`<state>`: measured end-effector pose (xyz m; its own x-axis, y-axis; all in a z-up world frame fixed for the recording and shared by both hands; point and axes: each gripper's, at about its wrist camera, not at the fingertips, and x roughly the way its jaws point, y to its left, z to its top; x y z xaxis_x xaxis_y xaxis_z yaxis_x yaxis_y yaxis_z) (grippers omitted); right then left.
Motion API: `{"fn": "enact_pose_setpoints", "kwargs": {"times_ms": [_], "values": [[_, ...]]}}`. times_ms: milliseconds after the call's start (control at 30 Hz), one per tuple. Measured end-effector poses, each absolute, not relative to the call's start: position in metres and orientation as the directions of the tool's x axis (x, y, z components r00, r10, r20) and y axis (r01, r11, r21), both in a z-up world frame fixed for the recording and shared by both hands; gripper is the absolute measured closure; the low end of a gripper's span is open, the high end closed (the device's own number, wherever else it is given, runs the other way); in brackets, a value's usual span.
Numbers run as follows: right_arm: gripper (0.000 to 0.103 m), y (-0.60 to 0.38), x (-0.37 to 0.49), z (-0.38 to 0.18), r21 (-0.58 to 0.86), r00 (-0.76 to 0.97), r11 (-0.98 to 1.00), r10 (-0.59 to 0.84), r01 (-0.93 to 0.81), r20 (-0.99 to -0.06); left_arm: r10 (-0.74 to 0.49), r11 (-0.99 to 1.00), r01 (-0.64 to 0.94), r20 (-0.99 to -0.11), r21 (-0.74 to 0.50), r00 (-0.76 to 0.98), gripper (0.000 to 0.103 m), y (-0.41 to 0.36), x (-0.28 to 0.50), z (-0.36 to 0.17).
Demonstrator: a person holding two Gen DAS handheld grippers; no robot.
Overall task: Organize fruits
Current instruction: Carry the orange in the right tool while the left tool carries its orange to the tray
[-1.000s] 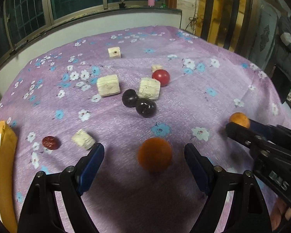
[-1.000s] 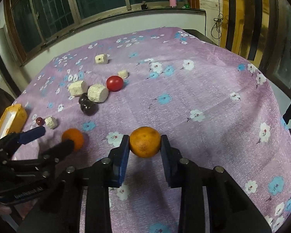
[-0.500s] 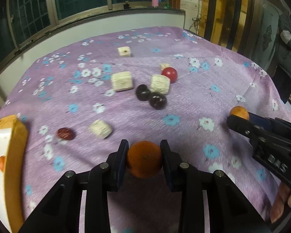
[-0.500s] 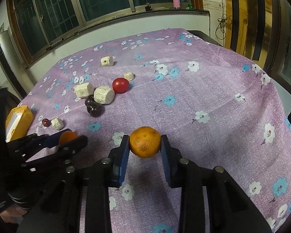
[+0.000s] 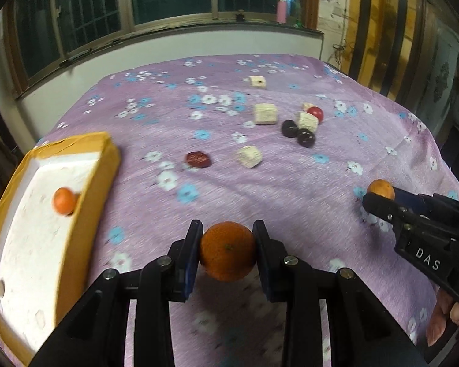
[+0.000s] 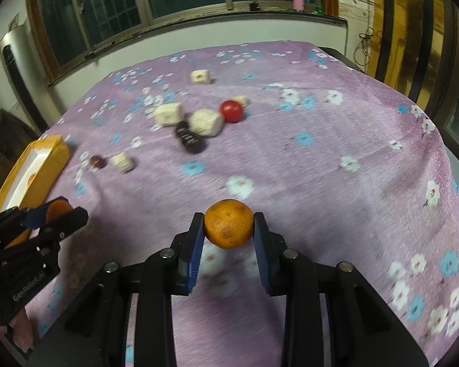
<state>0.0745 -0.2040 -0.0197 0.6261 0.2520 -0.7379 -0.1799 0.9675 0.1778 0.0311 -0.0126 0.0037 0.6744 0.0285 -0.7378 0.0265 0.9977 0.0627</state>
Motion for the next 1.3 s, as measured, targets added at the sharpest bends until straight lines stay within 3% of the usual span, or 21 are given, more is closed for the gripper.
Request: {"fn": "enact_pose_setpoints", "kwargs": {"times_ms": [800,1300], "values": [[0.070,-0.065,0.017,0.024,0.137,0.605,0.895,0.393,-0.424,-0.692,0.169,0.980,-0.194,-0.674,0.038,0.719,0.070,0.112,-0.037,0.041],[0.070,0.044,0.010,0.038,0.143,0.530,0.785,0.527,-0.603,-0.664,0.332,0.901,-0.433,-0.703,0.038,0.629,0.070,0.228,-0.056,0.031]]}}
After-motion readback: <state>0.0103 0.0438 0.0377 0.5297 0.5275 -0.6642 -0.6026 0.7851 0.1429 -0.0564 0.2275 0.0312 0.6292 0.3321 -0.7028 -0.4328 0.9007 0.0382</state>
